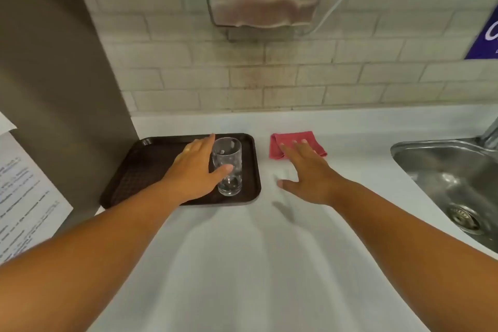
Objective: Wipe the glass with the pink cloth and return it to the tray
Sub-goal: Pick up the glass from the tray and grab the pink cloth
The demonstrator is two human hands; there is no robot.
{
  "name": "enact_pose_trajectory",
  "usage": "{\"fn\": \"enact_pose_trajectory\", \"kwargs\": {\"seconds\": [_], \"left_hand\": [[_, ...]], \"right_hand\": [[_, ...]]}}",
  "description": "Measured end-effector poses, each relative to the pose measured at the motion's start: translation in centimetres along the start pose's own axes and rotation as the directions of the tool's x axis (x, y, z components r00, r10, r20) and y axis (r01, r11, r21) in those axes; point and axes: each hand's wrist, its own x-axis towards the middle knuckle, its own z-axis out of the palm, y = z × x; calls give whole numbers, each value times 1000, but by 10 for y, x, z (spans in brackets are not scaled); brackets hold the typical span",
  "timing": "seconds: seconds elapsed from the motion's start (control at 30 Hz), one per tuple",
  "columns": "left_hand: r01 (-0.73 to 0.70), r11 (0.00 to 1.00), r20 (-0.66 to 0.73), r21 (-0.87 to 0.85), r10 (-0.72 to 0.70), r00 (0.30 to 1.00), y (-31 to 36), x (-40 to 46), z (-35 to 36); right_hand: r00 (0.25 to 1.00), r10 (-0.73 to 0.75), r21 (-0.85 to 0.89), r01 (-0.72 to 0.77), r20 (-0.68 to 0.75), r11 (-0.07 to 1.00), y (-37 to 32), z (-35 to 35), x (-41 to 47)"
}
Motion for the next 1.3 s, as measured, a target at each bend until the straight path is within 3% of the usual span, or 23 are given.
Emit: {"fn": "enact_pose_trajectory", "kwargs": {"seconds": [0.37,0.77,1.0,1.3], "left_hand": [[94,990,-43,-103,-99,994,-2,11,13],[230,820,-101,-524,-328,939,14,29,38],[139,760,-194,-635,-331,923,34,21,33],[113,792,-237,-600,-310,921,47,5,6]], "right_hand": [[996,-3,-46,7,84,999,18,12,29],[990,-82,20,80,118,997,41,26,60],[989,1,-40,5,150,999,83,35,96],[965,241,-160,-223,103,962,119,45,163]]}}
